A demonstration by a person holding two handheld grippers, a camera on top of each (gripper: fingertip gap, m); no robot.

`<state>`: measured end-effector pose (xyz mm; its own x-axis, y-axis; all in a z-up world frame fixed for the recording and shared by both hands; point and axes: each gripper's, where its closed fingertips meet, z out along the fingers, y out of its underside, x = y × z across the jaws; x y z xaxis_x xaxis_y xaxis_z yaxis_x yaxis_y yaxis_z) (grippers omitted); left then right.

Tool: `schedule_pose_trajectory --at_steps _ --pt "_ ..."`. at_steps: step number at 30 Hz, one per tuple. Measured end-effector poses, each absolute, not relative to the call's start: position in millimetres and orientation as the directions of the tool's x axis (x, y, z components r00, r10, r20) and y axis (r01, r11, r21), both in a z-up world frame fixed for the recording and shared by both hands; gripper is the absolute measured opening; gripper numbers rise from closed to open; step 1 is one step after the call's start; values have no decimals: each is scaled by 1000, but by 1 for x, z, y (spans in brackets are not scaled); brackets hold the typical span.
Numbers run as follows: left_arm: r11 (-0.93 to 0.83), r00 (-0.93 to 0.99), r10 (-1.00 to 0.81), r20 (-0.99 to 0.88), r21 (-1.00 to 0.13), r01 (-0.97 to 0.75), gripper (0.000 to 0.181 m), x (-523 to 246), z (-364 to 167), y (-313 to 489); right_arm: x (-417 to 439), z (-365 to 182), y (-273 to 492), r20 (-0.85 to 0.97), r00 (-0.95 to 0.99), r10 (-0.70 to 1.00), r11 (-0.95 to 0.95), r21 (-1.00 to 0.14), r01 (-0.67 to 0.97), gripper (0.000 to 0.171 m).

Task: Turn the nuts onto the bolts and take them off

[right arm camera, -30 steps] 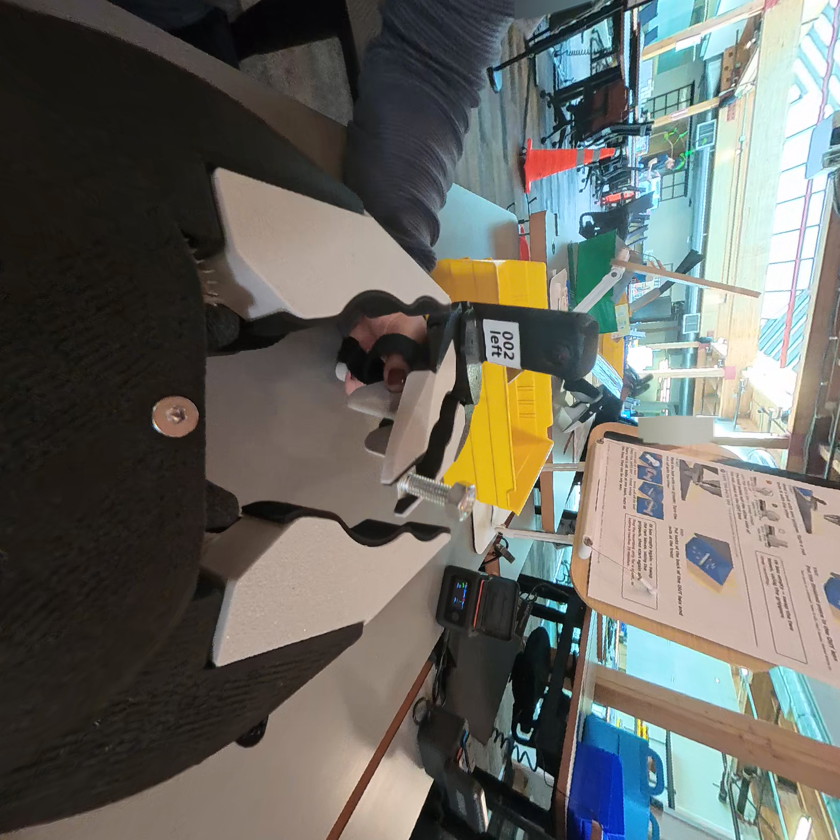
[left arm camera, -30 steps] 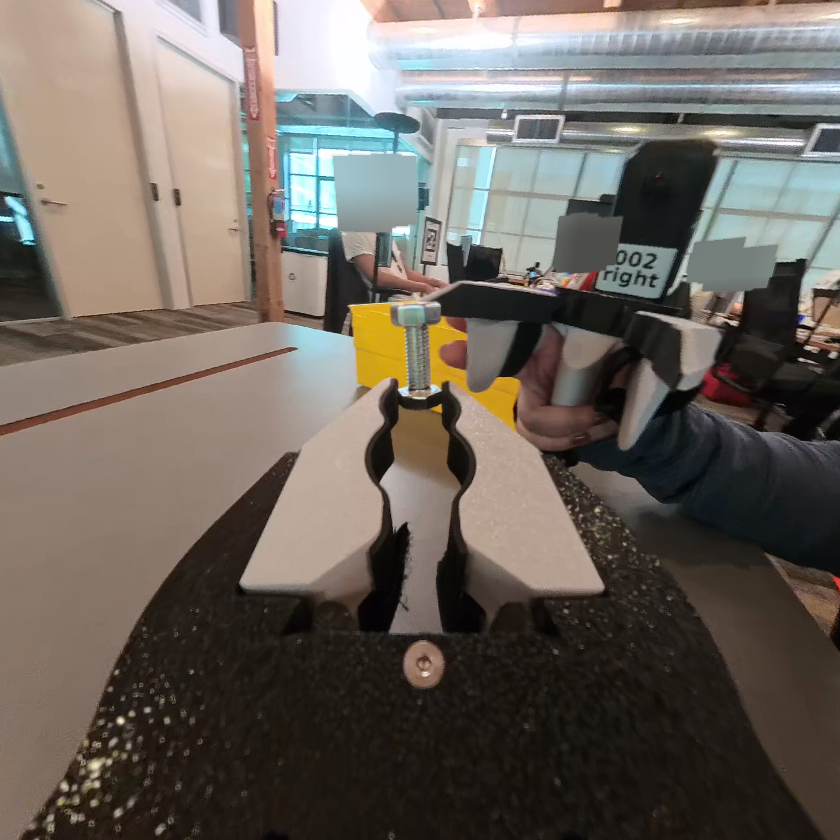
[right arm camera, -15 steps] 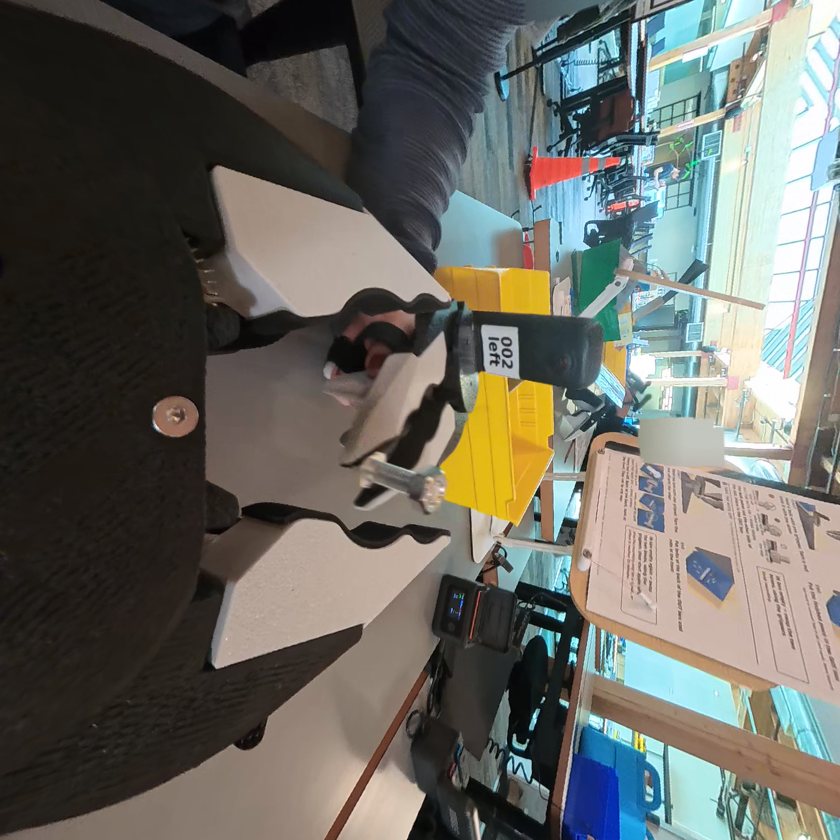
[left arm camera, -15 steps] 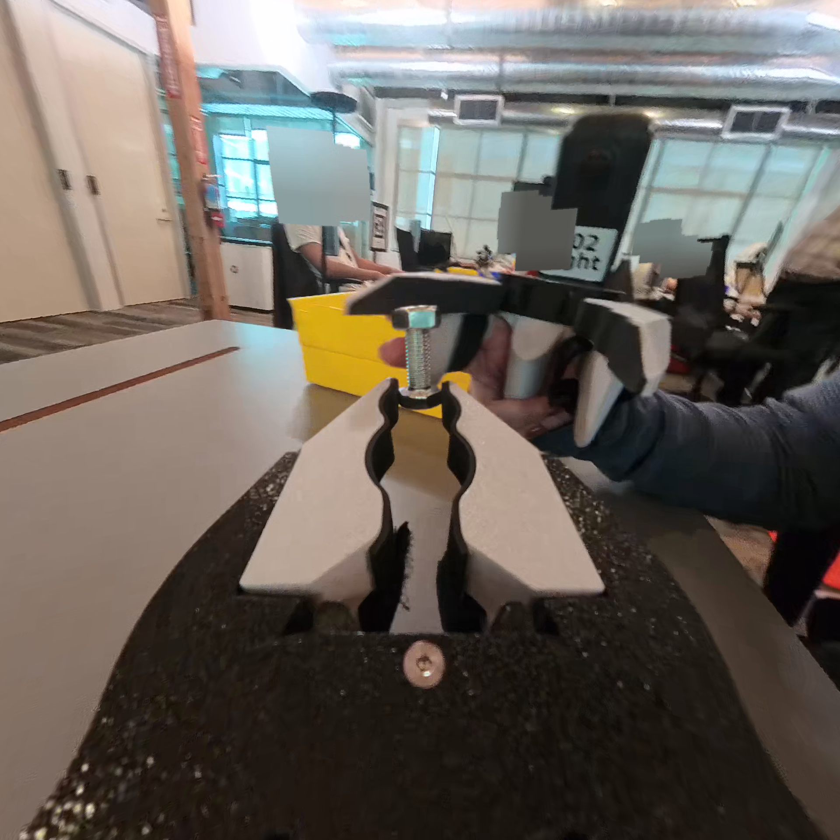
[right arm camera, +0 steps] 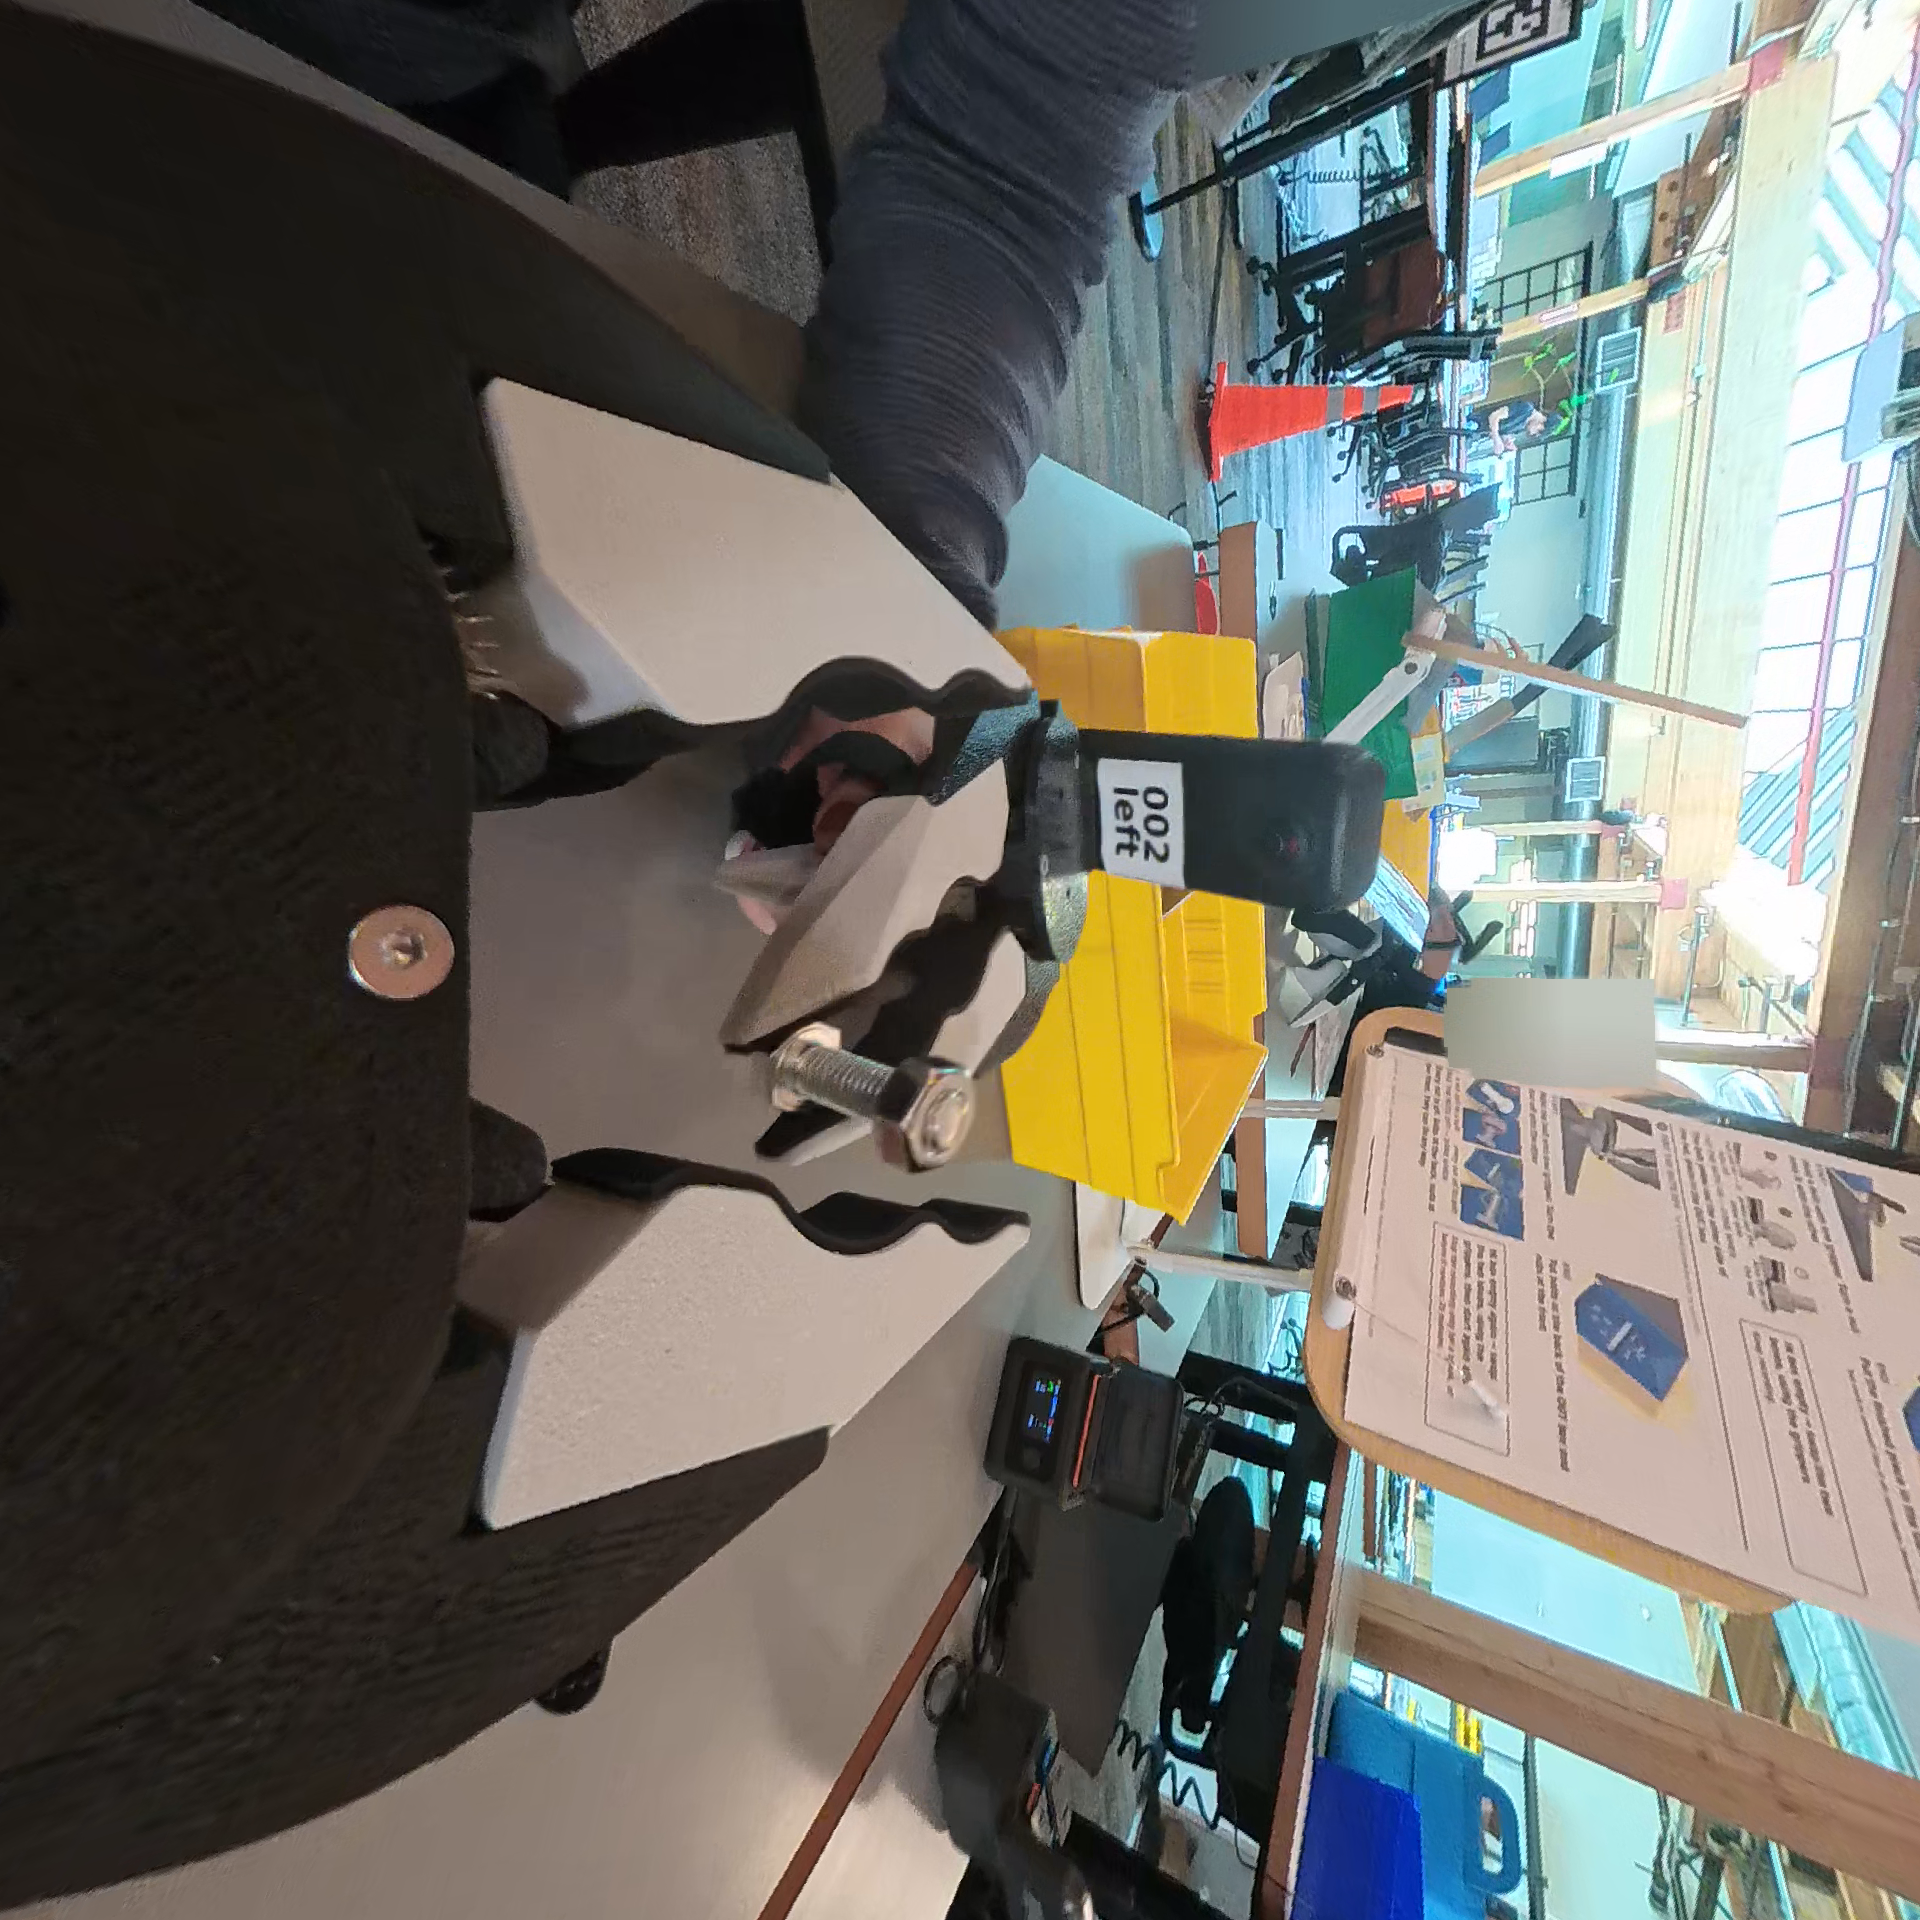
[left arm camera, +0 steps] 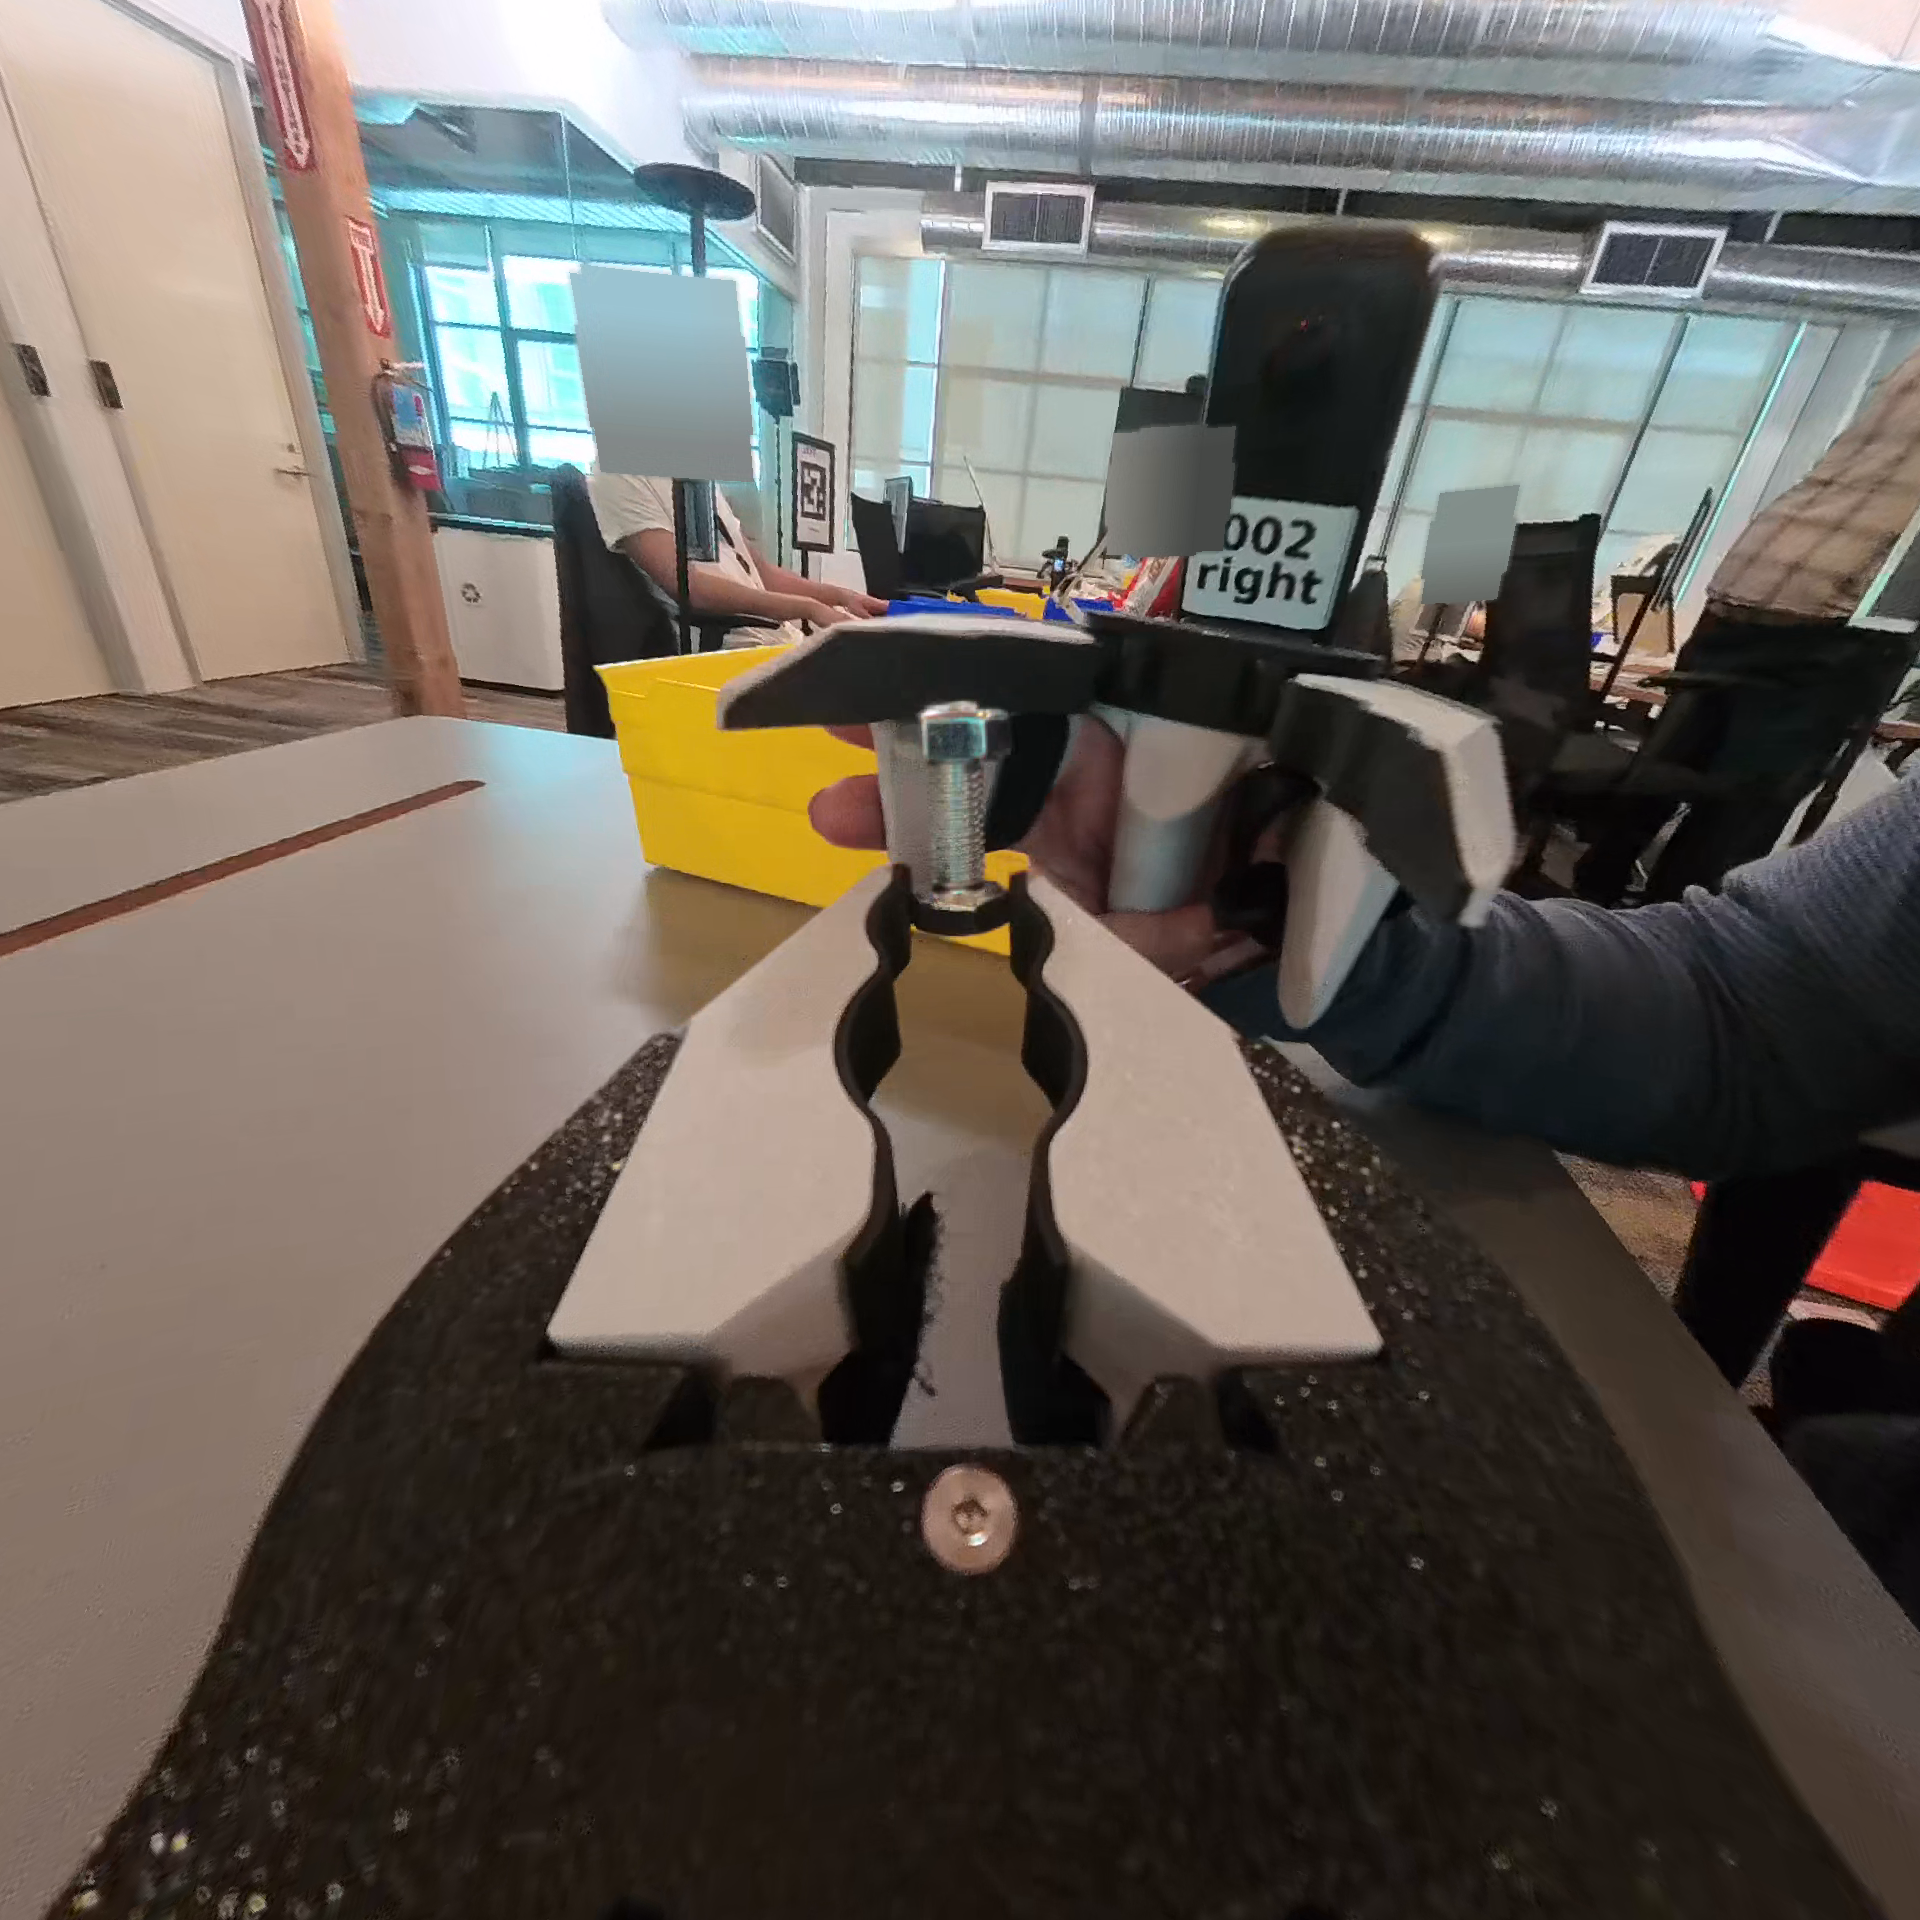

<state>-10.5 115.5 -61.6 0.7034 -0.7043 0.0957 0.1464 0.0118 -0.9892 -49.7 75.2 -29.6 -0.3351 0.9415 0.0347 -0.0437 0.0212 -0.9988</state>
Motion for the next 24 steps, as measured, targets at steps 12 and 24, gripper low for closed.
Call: schedule_pose_trajectory --at_steps 12,24 --pt "15 704 -706 81 -991 129 17 -12 -59 113 -50 -30 76 34 -337 941 21 -999 -43 94" --pt "26 731 -674 107 -985 168 17 -29 -52 114 -50 -34 76 35 -338 940 28 -999 -25 97"
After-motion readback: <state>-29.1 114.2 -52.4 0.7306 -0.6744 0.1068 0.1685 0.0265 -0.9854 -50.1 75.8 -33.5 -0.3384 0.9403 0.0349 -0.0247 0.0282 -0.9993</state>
